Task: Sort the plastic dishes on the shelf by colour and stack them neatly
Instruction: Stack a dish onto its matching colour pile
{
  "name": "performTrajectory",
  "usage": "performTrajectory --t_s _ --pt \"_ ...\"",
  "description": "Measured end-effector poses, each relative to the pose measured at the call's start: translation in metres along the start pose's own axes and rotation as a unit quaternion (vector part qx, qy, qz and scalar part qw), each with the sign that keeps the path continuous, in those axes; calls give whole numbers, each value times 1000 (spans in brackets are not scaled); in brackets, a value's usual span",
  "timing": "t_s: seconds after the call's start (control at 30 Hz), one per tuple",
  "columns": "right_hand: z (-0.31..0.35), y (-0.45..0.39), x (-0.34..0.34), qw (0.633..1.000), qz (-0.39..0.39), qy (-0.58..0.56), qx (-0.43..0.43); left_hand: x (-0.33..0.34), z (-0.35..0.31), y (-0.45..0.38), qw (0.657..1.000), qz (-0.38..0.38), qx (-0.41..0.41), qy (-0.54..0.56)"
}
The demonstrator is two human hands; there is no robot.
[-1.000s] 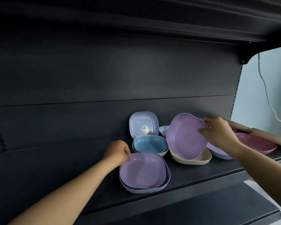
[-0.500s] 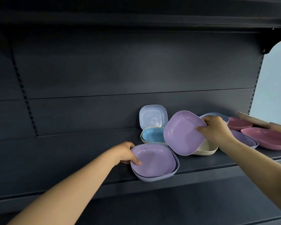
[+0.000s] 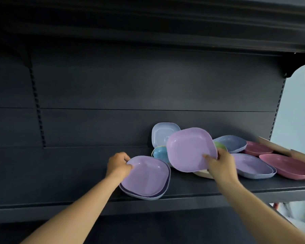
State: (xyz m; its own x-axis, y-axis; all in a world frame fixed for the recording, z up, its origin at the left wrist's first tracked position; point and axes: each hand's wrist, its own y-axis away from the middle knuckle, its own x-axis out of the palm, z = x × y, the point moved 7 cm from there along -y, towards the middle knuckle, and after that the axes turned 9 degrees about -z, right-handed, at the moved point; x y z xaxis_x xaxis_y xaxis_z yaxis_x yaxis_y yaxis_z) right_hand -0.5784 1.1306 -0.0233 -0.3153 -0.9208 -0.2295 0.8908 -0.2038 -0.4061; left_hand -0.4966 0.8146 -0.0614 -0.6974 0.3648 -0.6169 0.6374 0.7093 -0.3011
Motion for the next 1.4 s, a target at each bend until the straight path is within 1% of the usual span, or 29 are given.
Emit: performTrajectory --t_s 0.07,0.13,0.23,0.33,0.6,0.67,0.77,0.83,0.93,1.03,1.1,1.27,1.33,1.4 --pt "-13 19 25 994 3 -92 56 -14 18 -8 999 -41 -24 25" --pt "-20 32 53 984 15 -153 86 -28 36 -15 994 -83 -47 48" --pt "-25 45 90 977 39 -185 95 -39 63 -22 984 -131 -82 89" --pt "-26 44 107 981 39 -173 75 -35 81 -27 975 -137 -115 135" --pt "-36 36 116 977 47 -187 95 -27 86 -32 974 -94 -117 169" --pt "-39 35 116 975 41 -191 105 -26 85 -29 971 -68 -114 197" --pt "-40 33 116 974 41 -194 112 -27 84 -24 968 -5 -101 231" --pt "-40 32 116 973 42 -197 113 -29 87 -21 971 34 -100 213" --pt "-42 32 117 972 41 -199 120 -31 92 -21 979 92 -125 133" --pt "-42 32 117 970 38 -206 125 -34 91 -22 980 116 -143 71" --pt "-41 32 117 968 36 -212 127 -36 91 -21 981 93 -150 75" --pt "-42 32 118 968 39 -213 130 -46 89 -14 986 -32 -126 105" --pt "-41 31 118 968 38 -211 127 -49 84 -14 988 -61 -108 90" --pt "-42 30 117 968 35 -214 128 -53 76 -17 993 -82 -71 48"
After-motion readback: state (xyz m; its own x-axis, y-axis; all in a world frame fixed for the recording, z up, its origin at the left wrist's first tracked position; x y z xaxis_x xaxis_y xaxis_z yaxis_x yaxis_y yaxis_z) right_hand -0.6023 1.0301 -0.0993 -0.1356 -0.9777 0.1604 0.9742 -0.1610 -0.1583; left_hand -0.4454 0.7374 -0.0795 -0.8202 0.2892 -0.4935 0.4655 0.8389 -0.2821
